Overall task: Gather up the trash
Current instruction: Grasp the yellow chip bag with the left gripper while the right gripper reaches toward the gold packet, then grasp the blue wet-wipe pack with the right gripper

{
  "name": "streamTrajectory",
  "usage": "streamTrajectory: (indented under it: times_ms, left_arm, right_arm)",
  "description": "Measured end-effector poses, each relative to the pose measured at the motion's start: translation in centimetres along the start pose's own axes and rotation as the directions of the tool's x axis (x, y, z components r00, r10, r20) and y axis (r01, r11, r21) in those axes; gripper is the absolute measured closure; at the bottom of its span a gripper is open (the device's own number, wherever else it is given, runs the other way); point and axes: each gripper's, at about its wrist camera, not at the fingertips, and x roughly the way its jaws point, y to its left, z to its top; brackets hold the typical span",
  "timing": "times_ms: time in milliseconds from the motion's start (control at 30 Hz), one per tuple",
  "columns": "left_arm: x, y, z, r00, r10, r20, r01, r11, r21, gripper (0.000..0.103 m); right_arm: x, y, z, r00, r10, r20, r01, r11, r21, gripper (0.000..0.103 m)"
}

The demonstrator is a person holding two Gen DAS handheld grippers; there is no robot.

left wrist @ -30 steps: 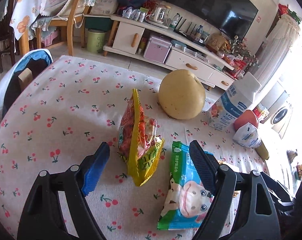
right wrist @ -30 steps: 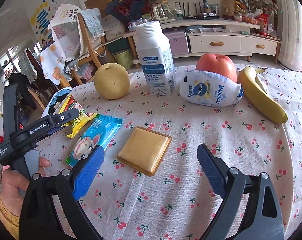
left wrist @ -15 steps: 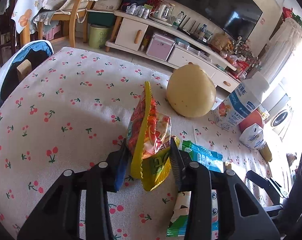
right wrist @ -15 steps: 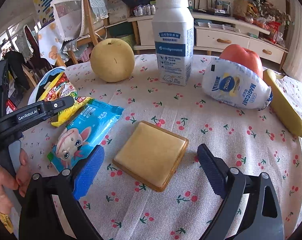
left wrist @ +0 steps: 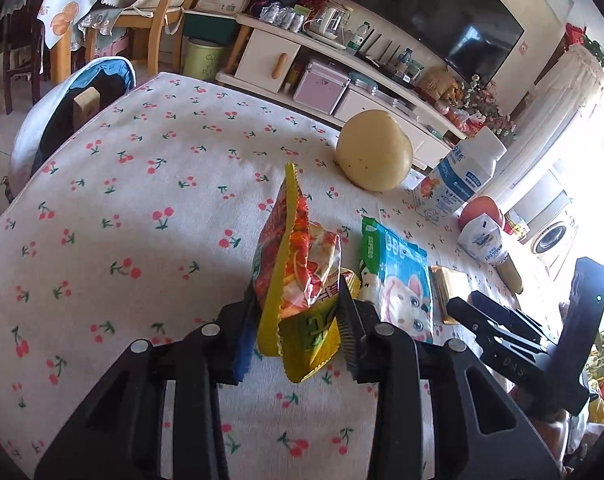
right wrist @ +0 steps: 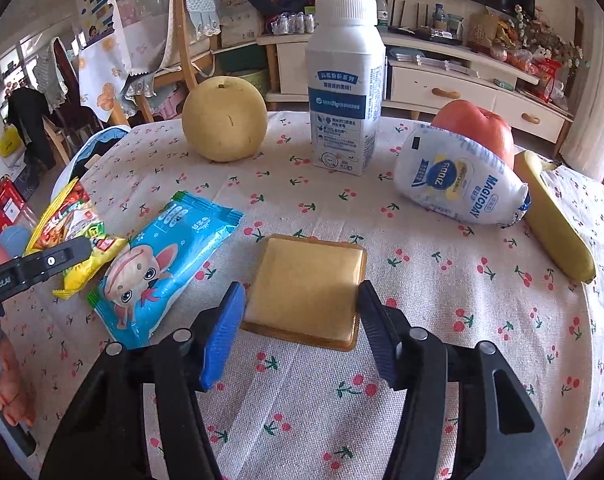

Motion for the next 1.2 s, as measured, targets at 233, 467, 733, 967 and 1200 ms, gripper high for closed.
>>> streamTrajectory:
  times_ms: [233,467,733,967,1200]
  left_arm:
    - [-3.6,0.6,-2.2,1.000,-0.008,0.007,0.008,1.000,0.008,0.066]
    - [-6.4,0.2,-4.0,0.999,-0.045,0.017,0.045,0.999,0.002,0.066]
    - [-7.9,1.0,-4.0,0.998,-0.014,0.060,0.014,1.000,-0.004,0.066]
    - [-8.1,3.1,-3.5,0.998,0.000,0.060,0.002,0.999,-0.039,0.066]
    - [-7.5,4.6,-3.1,0.999,-0.024,0.035,0.025,0.998,-0.055,0.066]
  right_arm:
    - [-2.0,-2.1,-0.3,1.000,0.026,0.016,-0.027,0.998,0.061,0.089]
    - [-4.7,-6.0,-1.5,0.999,0.021,0.043,-0.029,0.982,0.189,0.050]
    - [-4.9,0.9,-0.1,0.982,0.178,0.068,-0.185,0.977,0.111,0.031]
    - [-0.8,8.6,1.0,0.996,0.092,0.009,-0.091,0.995,-0.046,0.013]
    - [2.9,9.8,2.0,0.996,0.054,-0.067,-0.056,0.998,-0.041,0.009]
